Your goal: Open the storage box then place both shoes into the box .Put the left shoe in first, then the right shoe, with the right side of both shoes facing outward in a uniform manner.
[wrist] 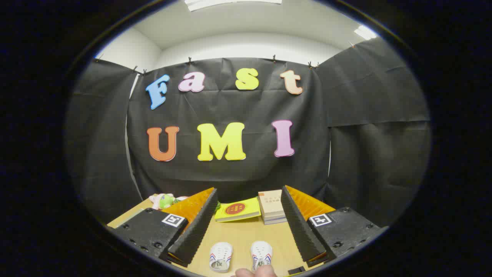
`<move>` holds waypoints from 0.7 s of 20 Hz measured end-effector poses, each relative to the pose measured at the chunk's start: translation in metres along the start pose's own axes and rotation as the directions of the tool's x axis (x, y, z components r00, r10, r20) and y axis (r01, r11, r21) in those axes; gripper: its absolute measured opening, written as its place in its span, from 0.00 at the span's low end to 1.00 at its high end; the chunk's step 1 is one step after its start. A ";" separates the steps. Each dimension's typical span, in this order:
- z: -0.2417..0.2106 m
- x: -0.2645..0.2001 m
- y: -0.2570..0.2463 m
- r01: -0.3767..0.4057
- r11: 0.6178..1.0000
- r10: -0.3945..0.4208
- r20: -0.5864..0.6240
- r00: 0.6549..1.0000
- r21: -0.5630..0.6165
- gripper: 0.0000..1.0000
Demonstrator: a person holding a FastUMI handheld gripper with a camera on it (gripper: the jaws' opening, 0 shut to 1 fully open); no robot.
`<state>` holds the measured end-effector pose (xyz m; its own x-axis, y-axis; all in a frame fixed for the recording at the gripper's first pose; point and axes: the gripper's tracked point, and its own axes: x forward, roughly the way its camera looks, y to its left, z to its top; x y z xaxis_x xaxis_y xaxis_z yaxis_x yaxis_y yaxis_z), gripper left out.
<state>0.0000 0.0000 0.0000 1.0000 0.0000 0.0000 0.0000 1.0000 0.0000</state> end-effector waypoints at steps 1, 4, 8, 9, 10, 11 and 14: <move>0.000 0.000 0.000 0.000 1.000 0.000 -0.003 1.000 0.002 1.00; 0.000 0.001 0.001 -0.007 1.000 0.007 -0.001 1.000 0.008 1.00; 0.001 0.001 0.006 -0.019 1.000 0.019 0.001 1.000 0.003 1.00; 0.002 0.001 0.006 -0.019 1.000 0.019 0.002 1.000 0.003 1.00; 0.002 0.002 0.006 -0.020 1.000 0.020 0.002 1.000 0.003 1.00; 0.002 0.002 0.007 -0.022 1.000 0.022 -0.002 1.000 0.005 1.00; 0.000 0.003 0.008 -0.029 1.000 0.029 -0.009 1.000 0.007 1.00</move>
<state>0.0029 0.0083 0.0004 0.9995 0.0294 -0.0086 -0.0294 0.9995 0.0066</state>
